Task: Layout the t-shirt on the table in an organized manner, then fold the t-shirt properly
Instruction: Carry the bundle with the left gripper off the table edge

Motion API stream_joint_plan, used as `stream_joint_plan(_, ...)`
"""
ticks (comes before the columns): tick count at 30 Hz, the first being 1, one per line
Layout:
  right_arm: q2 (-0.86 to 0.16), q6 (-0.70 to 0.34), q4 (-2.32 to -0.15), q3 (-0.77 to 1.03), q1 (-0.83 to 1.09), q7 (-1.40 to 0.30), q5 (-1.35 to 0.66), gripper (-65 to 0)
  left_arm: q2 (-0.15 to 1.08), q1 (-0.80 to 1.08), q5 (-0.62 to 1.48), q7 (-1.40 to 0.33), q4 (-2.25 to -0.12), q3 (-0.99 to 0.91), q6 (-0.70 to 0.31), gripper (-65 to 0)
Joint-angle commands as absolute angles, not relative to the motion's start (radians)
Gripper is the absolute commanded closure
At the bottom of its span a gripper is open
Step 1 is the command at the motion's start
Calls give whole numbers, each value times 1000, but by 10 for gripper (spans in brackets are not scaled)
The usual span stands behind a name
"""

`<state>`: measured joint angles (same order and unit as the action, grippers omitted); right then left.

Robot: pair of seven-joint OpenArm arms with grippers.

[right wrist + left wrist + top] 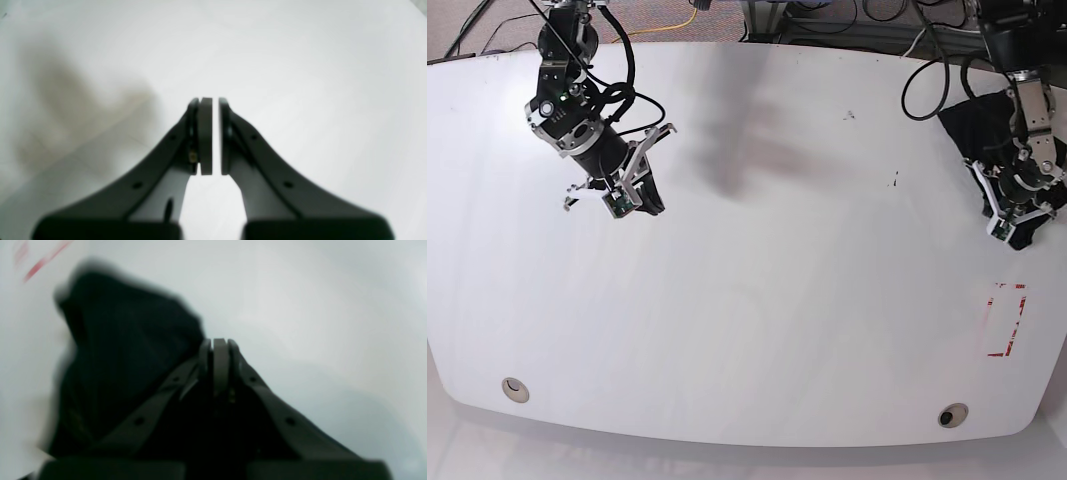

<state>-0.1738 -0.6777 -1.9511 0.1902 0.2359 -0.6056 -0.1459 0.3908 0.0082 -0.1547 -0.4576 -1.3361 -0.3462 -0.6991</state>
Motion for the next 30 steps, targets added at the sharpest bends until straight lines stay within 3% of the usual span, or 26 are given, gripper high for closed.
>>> stream_joint_plan(1, -179, -676, -1974, 193, 228, -578, -162, -29, 401, -28, -136, -437, -1379, -371, -698, 0)
stream_joint_plan(6, -179, -676, -1974, 193, 220, -578, -162, -29, 386, -28, -137, -466, -1478, -384, -698, 0)
stream_joint_plan(14, -182, -676, -1974, 193, 220, -578, -162, -29, 272, -25, -137, -674, -1661, -387, -698, 0)
stream_joint_plan(23, -179, -676, -1974, 191, 219, -578, -162, -29, 128, 154, -137, -826, -1890, -387, -698, 0)
stream_joint_plan(30, -179, -676, -1974, 191, 219, -578, -162, -29, 65, 283, -140, -857, -1926, -394, -698, 0)
